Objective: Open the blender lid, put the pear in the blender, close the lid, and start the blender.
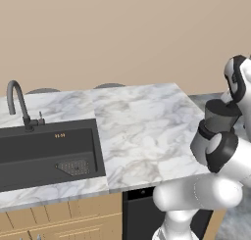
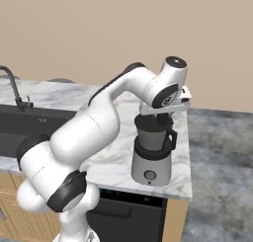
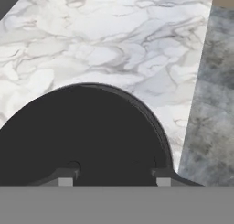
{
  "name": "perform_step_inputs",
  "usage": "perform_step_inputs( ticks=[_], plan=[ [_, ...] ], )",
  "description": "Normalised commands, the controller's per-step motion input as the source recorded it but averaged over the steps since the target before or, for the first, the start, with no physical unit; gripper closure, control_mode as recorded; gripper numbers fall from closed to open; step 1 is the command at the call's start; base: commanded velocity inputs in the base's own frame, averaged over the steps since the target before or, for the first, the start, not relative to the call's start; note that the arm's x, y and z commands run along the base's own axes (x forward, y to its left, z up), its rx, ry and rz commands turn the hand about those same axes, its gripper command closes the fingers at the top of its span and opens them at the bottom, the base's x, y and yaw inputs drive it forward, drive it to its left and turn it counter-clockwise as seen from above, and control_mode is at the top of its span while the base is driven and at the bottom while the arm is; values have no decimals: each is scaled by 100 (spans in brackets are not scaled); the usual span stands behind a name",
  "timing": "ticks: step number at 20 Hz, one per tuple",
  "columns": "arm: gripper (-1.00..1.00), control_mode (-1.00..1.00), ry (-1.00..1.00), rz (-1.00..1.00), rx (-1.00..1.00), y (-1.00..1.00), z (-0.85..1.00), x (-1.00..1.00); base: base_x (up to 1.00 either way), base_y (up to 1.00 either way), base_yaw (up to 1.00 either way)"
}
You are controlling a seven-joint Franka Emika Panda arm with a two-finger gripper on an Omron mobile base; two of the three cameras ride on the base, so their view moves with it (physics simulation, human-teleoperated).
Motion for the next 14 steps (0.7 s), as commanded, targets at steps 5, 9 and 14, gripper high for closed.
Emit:
perform_step_inputs(
  ticks=[5, 9, 14],
  plan=[
    [100, -100, 0, 0, 0, -14, 0, 14, 0, 0, 0],
    [100, -100, 0, 0, 0, -3, 0, 9, 0, 0, 0],
    [100, -100, 0, 0, 0, 2, 0, 0, 0, 0, 0]
  ],
)
